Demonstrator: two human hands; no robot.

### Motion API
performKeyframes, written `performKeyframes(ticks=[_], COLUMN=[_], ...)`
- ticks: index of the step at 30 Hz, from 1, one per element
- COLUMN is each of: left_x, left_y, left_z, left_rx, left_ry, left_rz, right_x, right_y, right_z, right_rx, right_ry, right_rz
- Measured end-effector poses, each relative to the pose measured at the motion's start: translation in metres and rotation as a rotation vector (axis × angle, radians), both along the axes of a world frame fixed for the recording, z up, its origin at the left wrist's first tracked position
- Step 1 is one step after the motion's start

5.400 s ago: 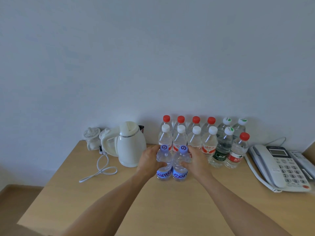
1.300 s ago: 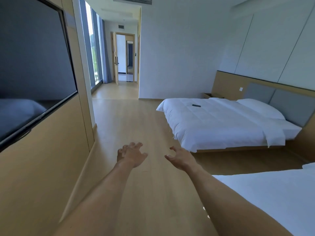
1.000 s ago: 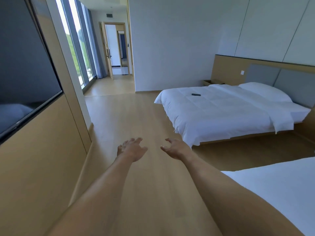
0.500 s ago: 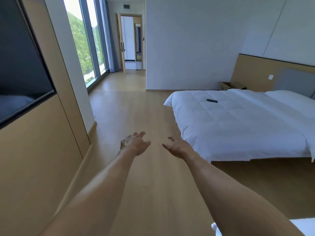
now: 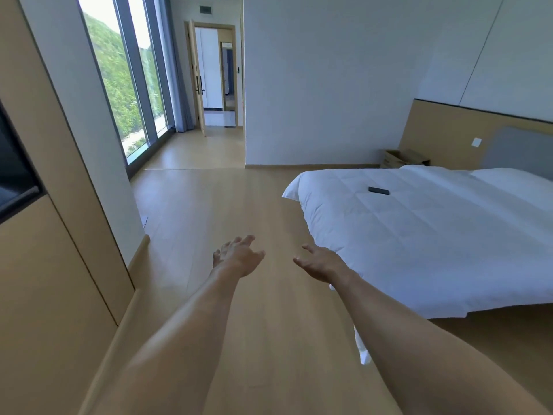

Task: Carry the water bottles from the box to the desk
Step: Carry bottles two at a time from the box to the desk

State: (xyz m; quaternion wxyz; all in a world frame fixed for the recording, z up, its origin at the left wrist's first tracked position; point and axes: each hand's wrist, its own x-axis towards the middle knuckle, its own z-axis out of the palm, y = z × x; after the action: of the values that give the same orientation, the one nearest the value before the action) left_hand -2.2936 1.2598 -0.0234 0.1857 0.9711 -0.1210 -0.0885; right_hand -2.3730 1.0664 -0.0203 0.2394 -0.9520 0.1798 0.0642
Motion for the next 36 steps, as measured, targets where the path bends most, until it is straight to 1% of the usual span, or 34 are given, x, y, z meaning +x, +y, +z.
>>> performKeyframes(ticks=[7,13,18,24,28,31,36], left_x=[0.154,0.256,0.332,0.448,0.531,0.584,0.659], left_y=[-0.013,-0.032,-0.052,-0.091,-0.124,-0.149,-0.169], left_z=[0.018,0.015,-0.001,-0.004,0.004,0.010,0.008], left_rx=[0.036,0.070,0.080,0.122,0.170,0.172,0.178], left_ry=[-0.012,-0.020,-0.001,-0.019,-0.043,-0.060,-0.034], left_rz=[-0.067,-0.097,-0.080,-0.043,-0.016,-0.008,0.024], right_x=[0.147,0.252,0.337,0.466,0.552,0.610,0.685], right_y=[-0.014,-0.027,-0.051,-0.094,-0.128,-0.153,-0.175], right_z=[0.024,0.016,-0.005,-0.018,-0.015,-0.009,-0.011], right_rx=[-0.060,-0.056,-0.048,-0.008,0.021,0.036,0.028], right_ry=[0.006,0.019,0.058,0.050,0.059,0.042,0.054], right_rz=[-0.035,-0.036,-0.026,0.013,0.033,0.030,0.065])
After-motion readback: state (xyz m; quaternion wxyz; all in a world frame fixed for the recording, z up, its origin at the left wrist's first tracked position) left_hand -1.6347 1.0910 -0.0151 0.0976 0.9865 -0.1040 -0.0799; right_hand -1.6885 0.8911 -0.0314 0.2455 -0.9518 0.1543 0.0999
